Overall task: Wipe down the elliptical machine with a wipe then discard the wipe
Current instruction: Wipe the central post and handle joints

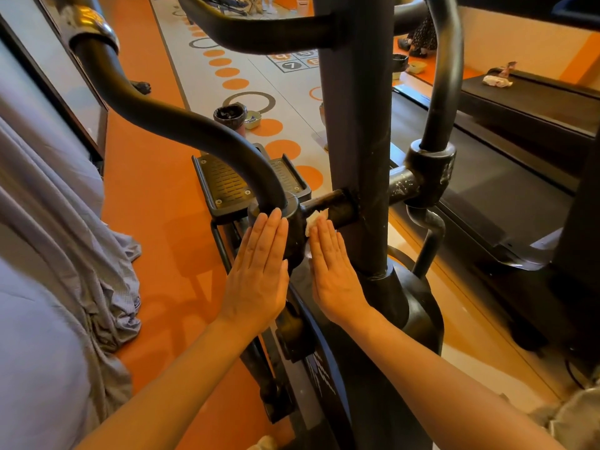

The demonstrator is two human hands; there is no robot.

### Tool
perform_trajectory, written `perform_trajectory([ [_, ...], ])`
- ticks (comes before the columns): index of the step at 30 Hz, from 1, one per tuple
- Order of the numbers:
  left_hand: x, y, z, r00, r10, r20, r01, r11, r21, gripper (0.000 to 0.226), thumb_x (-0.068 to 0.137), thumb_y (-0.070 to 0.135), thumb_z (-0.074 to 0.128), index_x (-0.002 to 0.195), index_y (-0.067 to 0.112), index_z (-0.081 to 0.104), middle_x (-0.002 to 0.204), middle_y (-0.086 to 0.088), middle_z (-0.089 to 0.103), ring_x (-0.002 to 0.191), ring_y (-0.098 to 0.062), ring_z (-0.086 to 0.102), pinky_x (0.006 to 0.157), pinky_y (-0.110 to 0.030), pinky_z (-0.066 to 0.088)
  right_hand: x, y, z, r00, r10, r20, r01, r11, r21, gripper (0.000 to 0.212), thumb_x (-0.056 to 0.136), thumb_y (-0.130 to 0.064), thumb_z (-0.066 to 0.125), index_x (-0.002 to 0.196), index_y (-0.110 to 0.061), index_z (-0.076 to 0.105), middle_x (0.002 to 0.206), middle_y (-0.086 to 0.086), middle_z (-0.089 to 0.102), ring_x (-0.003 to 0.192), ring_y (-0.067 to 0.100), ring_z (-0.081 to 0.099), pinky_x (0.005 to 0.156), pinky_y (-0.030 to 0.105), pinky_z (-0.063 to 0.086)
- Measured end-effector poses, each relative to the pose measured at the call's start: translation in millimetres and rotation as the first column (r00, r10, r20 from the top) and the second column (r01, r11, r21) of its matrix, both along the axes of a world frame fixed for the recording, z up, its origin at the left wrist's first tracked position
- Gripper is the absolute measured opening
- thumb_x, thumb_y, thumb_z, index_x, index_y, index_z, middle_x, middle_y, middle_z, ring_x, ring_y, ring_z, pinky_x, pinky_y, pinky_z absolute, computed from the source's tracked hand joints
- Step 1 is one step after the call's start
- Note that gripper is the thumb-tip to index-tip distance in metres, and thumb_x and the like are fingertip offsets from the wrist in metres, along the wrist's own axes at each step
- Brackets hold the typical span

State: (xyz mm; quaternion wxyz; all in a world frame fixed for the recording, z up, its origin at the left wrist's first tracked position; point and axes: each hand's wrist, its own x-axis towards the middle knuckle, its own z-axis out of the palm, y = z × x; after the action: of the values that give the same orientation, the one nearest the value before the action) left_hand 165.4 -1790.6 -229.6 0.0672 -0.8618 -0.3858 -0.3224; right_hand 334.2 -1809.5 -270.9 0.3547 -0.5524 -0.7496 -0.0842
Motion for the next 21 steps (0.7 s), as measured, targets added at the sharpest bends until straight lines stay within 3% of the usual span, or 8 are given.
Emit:
perform_trajectory([
  [3, -1.5, 0.3, 0.1, 1.0, -0.011, -0.002, 0.011, 1.0, -0.006, 0.068, 0.098, 0.02, 0.04, 0.156, 0.008, 0.007, 0.163, -0.013, 0.009, 0.153, -0.025, 0.001, 0.124, -0.044, 0.013, 2.8, 10.7, 8.4, 0.997, -0.075, -0.034, 0.076, 0.997, 0.029, 0.06, 0.102, -0.013, 0.032, 0.153, -0.009, 0.001, 0.162, 0.011, -0.002, 0.151, 0.026, -0.001, 0.123, 0.038, 0.0],
  [7, -1.1, 0.8, 0.1, 1.0, -0.015, 0.006, 0.015, 1.0, -0.016, 0.067, 0.098, 0.018, 0.039, 0.156, 0.008, 0.006, 0.163, -0.013, 0.009, 0.153, -0.024, 0.0, 0.123, -0.044, 0.013, 2.3, 17.9, 7.1, 0.979, -0.185, -0.09, 0.188, 0.982, 0.027, 0.078, 0.097, -0.004, 0.04, 0.153, -0.013, -0.013, 0.161, 0.004, -0.019, 0.15, 0.024, -0.009, 0.121, 0.042, -0.008],
  [11, -0.4, 1.0, -1.3, 1.0, -0.006, 0.007, 0.006, 1.0, -0.01, 0.068, 0.098, 0.016, 0.039, 0.156, 0.008, 0.005, 0.163, -0.013, 0.009, 0.153, -0.025, 0.0, 0.124, -0.043, 0.01, -4.4, 8.3, -8.4, 0.99, -0.122, 0.071, 0.118, 0.991, 0.056, 0.074, 0.095, -0.005, 0.03, 0.153, -0.01, -0.015, 0.16, 0.008, -0.023, 0.149, 0.027, -0.015, 0.119, 0.049, -0.011],
  [14, -0.3, 1.8, -3.2, 1.0, 0.0, 0.007, 0.0, 1.0, -0.01, 0.068, 0.097, 0.016, 0.039, 0.156, 0.007, 0.005, 0.163, -0.014, 0.009, 0.153, -0.027, 0.002, 0.124, -0.043, 0.009, 1.5, 7.9, -9.9, 0.97, -0.162, 0.183, 0.148, 0.985, 0.088, 0.059, 0.1, -0.008, 0.013, 0.153, -0.008, -0.012, 0.16, 0.01, -0.021, 0.149, 0.026, -0.015, 0.119, 0.051, -0.012],
  [16, 0.5, 2.2, -3.5, 1.0, -0.001, 0.012, 0.002, 1.0, -0.01, 0.069, 0.097, 0.017, 0.039, 0.156, 0.007, 0.004, 0.163, -0.014, 0.008, 0.153, -0.027, 0.001, 0.124, -0.044, 0.01, 7.8, 7.9, -10.7, 0.949, -0.211, 0.234, 0.188, 0.975, 0.116, 0.059, 0.1, -0.008, 0.015, 0.153, -0.01, -0.012, 0.161, 0.008, -0.021, 0.149, 0.024, -0.014, 0.119, 0.051, -0.013],
  [21, 2.2, 1.1, -1.8, 1.0, 0.004, 0.016, -0.004, 1.0, -0.011, 0.07, 0.096, 0.015, 0.04, 0.156, 0.007, 0.004, 0.163, -0.013, 0.008, 0.153, -0.026, 0.0, 0.124, -0.044, 0.01, -11.1, 6.4, -11.7, 0.95, -0.307, 0.061, 0.302, 0.95, 0.082, 0.053, 0.102, -0.009, 0.0, 0.154, -0.011, -0.012, 0.161, 0.007, -0.02, 0.149, 0.023, -0.013, 0.117, 0.054, -0.01],
])
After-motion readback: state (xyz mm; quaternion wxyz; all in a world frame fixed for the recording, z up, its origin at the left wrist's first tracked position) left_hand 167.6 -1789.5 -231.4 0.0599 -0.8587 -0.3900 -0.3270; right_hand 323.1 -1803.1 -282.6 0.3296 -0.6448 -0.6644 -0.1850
